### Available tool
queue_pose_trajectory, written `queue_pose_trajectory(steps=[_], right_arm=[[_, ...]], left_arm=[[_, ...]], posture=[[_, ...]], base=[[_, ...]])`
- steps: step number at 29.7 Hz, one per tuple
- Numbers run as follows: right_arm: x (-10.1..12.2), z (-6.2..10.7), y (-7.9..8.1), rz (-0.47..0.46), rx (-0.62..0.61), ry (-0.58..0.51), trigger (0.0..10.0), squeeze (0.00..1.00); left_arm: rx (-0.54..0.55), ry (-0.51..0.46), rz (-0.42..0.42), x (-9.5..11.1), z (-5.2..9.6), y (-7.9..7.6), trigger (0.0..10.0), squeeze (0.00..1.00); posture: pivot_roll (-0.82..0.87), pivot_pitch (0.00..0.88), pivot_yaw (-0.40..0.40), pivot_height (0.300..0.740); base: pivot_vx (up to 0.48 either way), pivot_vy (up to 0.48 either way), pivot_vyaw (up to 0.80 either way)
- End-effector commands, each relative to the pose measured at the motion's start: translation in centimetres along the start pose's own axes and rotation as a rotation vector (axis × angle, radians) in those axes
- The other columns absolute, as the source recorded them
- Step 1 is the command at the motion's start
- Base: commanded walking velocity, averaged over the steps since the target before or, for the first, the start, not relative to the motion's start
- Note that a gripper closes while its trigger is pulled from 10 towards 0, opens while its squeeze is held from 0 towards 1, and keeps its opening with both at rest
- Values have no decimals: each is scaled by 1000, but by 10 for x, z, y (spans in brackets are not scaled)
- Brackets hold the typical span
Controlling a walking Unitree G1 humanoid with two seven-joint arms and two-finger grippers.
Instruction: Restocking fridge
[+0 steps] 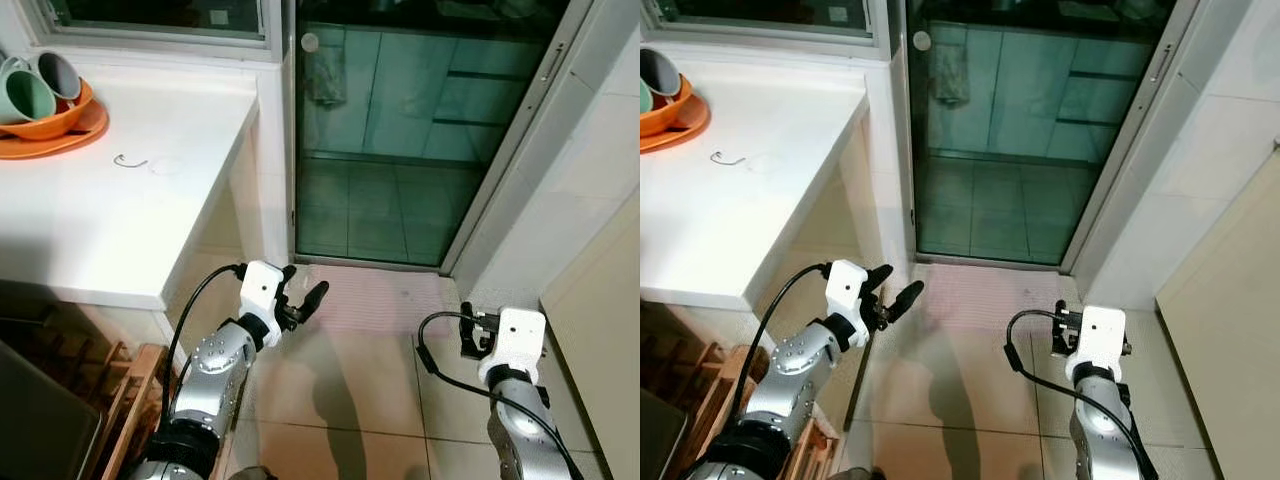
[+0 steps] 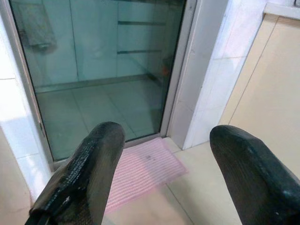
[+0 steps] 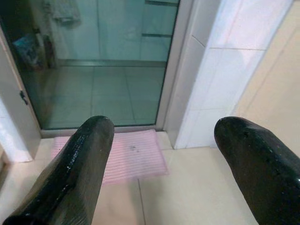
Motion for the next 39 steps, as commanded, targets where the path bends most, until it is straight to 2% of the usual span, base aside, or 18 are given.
queue_pose_trajectory(steps=[1,4,7,13,39], right_arm=[[8,2,-2,11,1,-34,10000,0],[-4,7,0,14,18,2,10000,0],[-3,5,1,7,15,2,10000,0],[2,3,5,1,21,-11,10000,0],[-2,4,2,0,18,5,10000,0]], left_arm=[[22,8,-2,-3,5,6,10000,0],[24,4,-8,-3,7,5,10000,0],[27,-4,-5,-1,6,4,10000,0],[23,-9,-15,0,5,4,10000,0],[11,-14,-24,2,3,-1,10000,0]], posture=[[2,0,-7,740],[4,0,-7,740],[4,0,-5,740],[3,0,-4,740],[0,0,1,740]], base=[[0,0,0],[0,0,0],[-111,0,0],[-398,0,0],[-402,0,0]])
Point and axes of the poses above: a point about 5 cm out from each wrist's last joint towards the gripper, its own z axis pointing back from the gripper into the wrist, its own x axis along the axis of the wrist's last joint, y = z × x, the point moved 5 cm from there along -z, pointing out of the wrist towards the gripper, and after that the axes turned 2 degrees about z, right-handed, at the moved point
